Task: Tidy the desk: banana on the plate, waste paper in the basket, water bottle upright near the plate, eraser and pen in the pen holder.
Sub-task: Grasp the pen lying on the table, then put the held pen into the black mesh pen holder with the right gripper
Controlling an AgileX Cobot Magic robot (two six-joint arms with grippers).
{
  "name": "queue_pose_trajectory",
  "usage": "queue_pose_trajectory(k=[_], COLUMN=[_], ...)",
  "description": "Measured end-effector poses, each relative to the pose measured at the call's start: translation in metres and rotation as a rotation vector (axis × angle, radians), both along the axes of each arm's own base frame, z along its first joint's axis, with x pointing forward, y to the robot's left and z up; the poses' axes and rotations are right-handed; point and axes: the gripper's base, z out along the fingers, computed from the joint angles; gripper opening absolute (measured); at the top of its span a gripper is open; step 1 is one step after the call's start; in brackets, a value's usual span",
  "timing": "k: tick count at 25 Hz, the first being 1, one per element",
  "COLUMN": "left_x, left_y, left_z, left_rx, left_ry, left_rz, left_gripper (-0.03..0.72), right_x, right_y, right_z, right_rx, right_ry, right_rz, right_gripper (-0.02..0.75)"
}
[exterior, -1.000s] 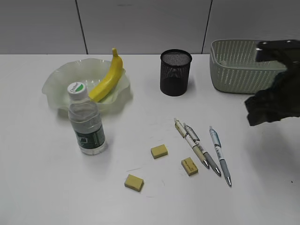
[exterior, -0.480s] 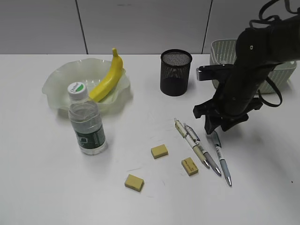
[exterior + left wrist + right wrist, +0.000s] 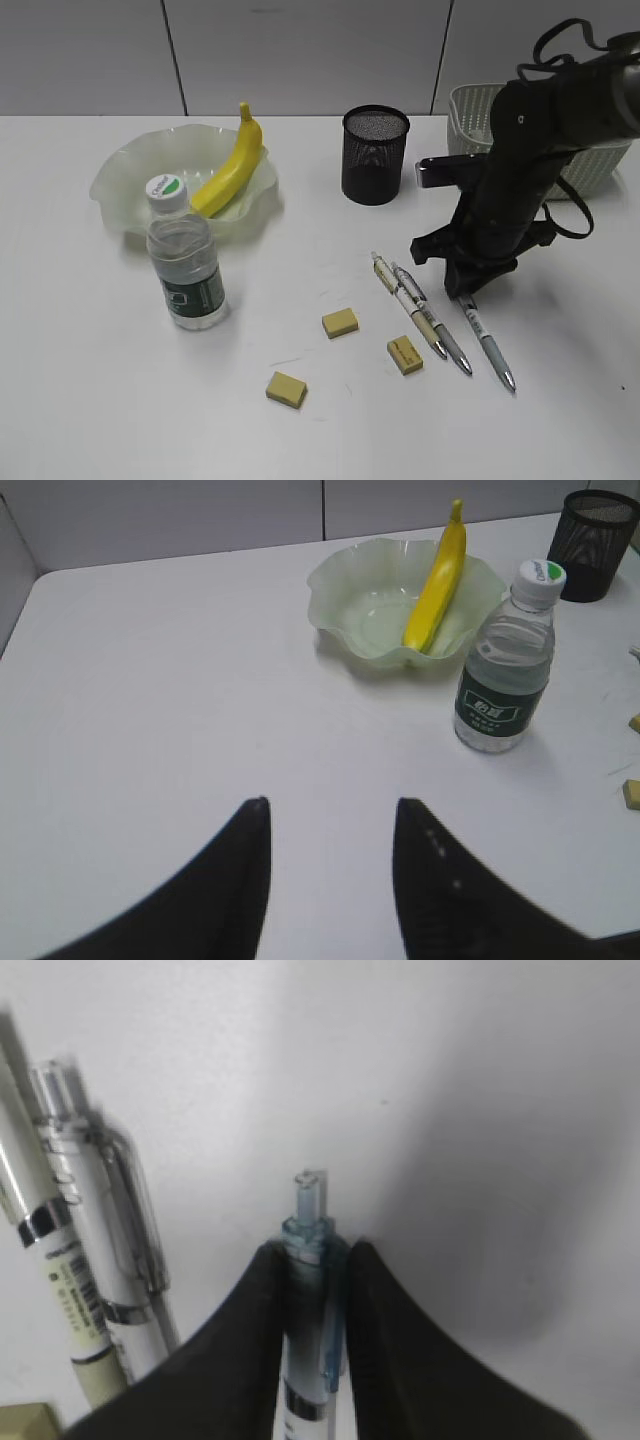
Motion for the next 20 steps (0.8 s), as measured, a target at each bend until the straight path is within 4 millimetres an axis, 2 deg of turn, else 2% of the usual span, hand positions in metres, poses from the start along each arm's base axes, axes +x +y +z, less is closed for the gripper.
queue_pose_trajectory(k=[3, 5, 7, 9, 11, 12, 14, 15, 17, 20], left_x=[0.0, 0.0, 0.0, 0.0, 0.0, 0.0, 0.0, 0.0, 0.0, 0.0], left_y=[0.0, 0.0, 0.0, 0.0, 0.0, 0.0, 0.0, 0.0, 0.0, 0.0], left_z=[0.0, 0.0, 0.0, 0.0, 0.0, 0.0, 0.0, 0.0, 0.0, 0.0], left_rx=[0.0, 0.0, 0.0, 0.0, 0.0, 0.0, 0.0, 0.0, 0.0, 0.0], left_ry=[0.0, 0.0, 0.0, 0.0, 0.0, 0.0, 0.0, 0.0, 0.0, 0.0], left_rz=[0.0, 0.0, 0.0, 0.0, 0.0, 0.0, 0.0, 0.0, 0.0, 0.0], left_gripper=[0.3, 0.298, 0.29, 0.287, 0.282, 0.279, 0.278, 0.277, 0.277, 0.277], right_x=[0.002, 0.006, 0.011, 0.017, 0.023, 0.027, 0.037, 0.043, 0.056, 0.072], right_y=[-0.001, -0.001, -0.001, 0.001, 0.006, 0.009, 0.016, 0.02, 0.027, 0.034], right_z=[0.028, 0.069, 0.116, 0.164, 0.196, 0.204, 0.203, 0.194, 0.164, 0.104], right_rx=[0.012, 0.056, 0.127, 0.217, 0.302, 0.351, 0.429, 0.455, 0.471, 0.453], right_ry=[-0.097, -0.276, -0.524, -0.856, -1.157, -1.29, -1.462, -1.509, -1.523, -1.452], right_rz=[0.019, 0.032, 0.041, 0.067, 0.108, 0.124, 0.143, 0.151, 0.16, 0.171], right_gripper=[0.156, 0.156, 0.156, 0.156, 0.156, 0.156, 0.156, 0.156, 0.156, 0.156])
